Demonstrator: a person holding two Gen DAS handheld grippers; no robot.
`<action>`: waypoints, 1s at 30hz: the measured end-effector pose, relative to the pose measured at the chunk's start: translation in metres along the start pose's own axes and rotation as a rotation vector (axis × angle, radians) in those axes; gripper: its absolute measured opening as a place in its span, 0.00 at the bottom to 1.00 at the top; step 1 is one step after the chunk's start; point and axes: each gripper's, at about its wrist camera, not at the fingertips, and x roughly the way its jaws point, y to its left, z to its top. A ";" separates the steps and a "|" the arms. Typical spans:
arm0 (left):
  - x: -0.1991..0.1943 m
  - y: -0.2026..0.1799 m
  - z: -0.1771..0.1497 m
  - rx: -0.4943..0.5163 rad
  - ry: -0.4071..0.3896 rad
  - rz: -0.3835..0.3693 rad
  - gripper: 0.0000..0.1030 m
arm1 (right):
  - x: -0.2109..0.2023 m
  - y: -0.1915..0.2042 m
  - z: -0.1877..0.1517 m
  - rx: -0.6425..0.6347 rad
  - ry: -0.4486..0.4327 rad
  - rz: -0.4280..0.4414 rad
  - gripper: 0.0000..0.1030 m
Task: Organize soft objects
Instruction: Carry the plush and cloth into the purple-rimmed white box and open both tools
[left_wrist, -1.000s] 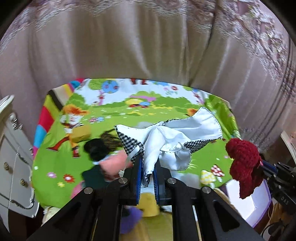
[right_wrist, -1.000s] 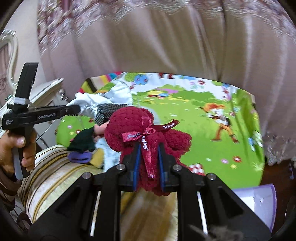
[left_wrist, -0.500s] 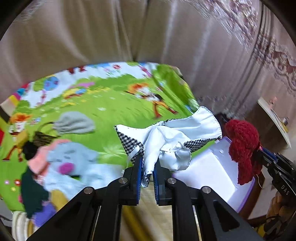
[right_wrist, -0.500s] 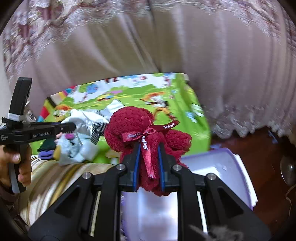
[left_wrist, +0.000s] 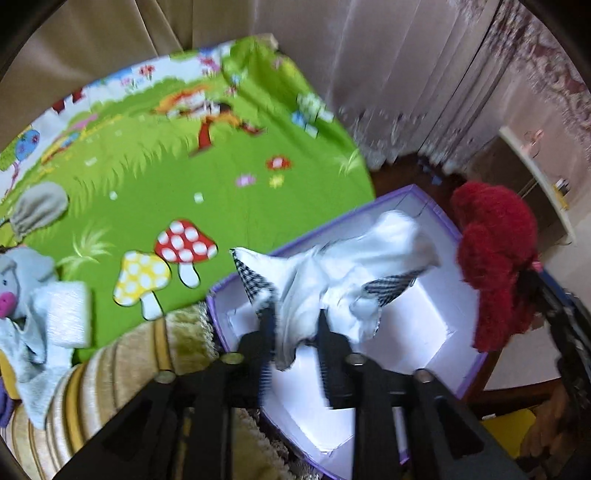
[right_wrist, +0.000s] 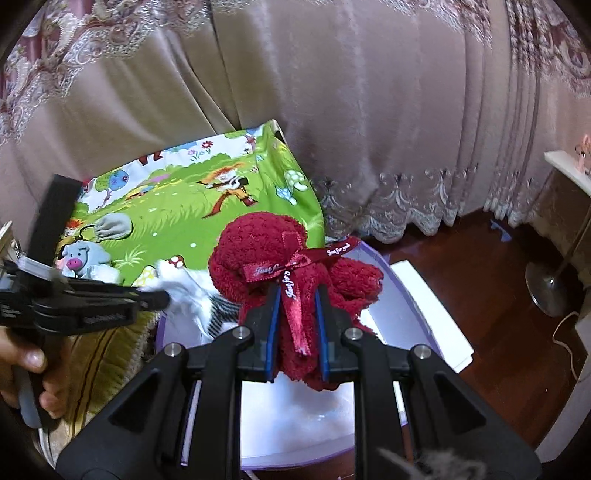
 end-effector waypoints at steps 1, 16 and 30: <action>0.005 0.001 0.000 -0.012 0.008 0.003 0.36 | 0.002 -0.001 -0.002 0.003 0.005 0.002 0.20; -0.034 0.072 -0.014 -0.149 -0.062 -0.008 0.41 | 0.049 0.025 -0.031 -0.036 0.122 0.034 0.21; -0.066 0.135 -0.044 -0.274 -0.121 0.011 0.41 | 0.094 0.043 -0.022 -0.161 0.171 0.051 0.27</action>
